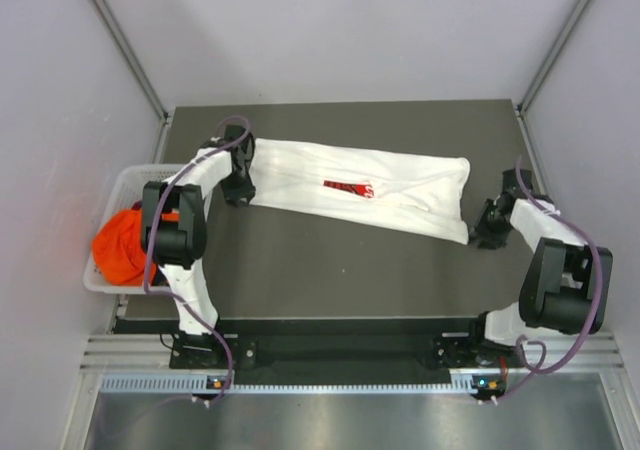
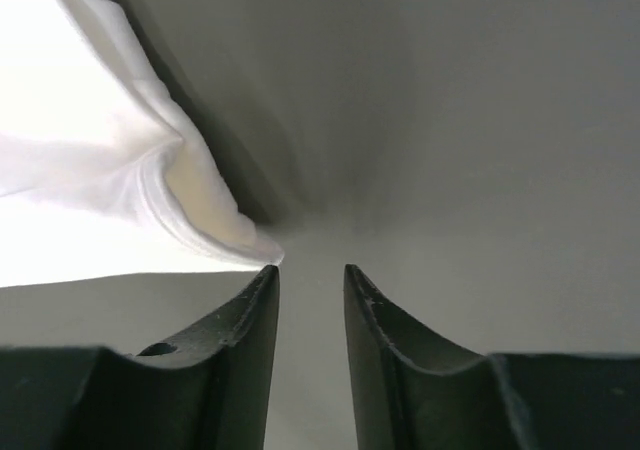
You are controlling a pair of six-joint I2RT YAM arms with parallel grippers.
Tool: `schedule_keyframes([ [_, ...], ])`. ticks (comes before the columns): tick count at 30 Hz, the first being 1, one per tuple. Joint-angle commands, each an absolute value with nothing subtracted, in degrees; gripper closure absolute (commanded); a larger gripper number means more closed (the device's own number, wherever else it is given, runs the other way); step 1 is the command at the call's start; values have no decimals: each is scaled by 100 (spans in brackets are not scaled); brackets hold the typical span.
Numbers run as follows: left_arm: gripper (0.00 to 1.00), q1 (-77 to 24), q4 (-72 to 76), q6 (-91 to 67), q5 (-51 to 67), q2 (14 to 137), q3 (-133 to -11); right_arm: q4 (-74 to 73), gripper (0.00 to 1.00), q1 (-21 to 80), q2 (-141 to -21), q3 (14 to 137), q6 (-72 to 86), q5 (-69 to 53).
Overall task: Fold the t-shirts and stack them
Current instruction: Fold the tshirt
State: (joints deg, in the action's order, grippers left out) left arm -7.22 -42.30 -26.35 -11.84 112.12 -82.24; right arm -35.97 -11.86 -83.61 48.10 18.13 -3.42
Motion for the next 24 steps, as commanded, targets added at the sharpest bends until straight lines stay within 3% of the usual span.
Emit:
schedule_keyframes([
  [1,60,-808,-4570,-2365,-1161,10749,-8779,-3894,66,-1222,-7963,5150,2495,-350],
  [10,55,-1081,-4219,-2136,-229,11003,-9158,-3226,62,-46,-8014,5537,4498,-413],
  [14,55,-1037,-4043,-2250,-360,11329,-9211,-2980,62,474,-8533,5896,5035,-325],
  [24,56,-668,-3912,-2637,-870,11733,-8930,-2487,62,685,-9421,6222,5616,-35],
])
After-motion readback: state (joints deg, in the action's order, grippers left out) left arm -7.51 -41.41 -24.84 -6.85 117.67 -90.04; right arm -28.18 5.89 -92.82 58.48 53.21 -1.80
